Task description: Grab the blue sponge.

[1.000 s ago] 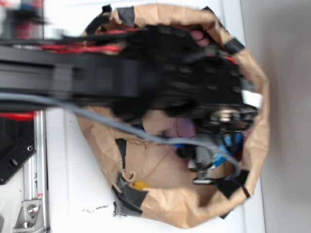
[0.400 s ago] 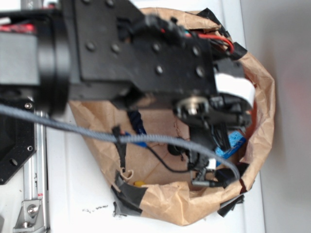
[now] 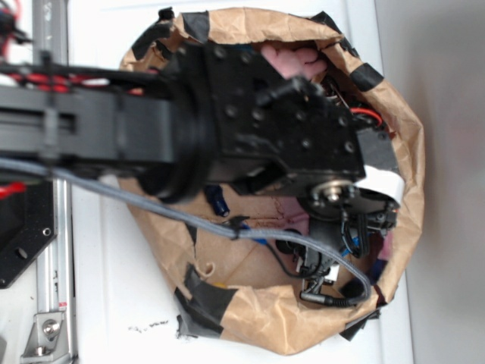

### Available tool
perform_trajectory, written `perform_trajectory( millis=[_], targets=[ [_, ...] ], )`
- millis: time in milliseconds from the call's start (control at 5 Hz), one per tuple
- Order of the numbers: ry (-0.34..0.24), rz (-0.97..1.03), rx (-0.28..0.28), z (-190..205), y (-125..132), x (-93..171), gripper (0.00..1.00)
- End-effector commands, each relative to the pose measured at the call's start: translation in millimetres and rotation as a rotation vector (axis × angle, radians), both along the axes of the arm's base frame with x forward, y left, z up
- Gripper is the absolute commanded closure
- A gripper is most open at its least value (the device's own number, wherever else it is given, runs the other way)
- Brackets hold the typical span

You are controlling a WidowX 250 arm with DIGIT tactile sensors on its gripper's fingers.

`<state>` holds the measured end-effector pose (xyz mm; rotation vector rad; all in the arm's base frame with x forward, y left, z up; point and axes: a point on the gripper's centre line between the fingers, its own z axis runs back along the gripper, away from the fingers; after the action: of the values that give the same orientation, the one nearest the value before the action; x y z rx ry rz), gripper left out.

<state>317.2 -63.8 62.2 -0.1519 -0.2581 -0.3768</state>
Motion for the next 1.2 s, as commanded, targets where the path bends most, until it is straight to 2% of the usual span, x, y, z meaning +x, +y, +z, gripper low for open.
perform_trajectory(
  millis=[0,200,400,600,800,1000],
  targets=[
    [-0.013,-0.023,-0.086,-5,-13,12,0.00],
    [-0.003,-0.044,-0.111,-7,-14,14,0.00],
    [0.017,-0.011,-0.108,-10,-11,18,0.00],
    [0.042,0.209,-0.092,9,14,-4,0.00],
    [0.004,0.355,-0.105,31,33,-27,0.00],
    [0.052,0.532,-0.117,48,45,-39,0.00]
  ],
)
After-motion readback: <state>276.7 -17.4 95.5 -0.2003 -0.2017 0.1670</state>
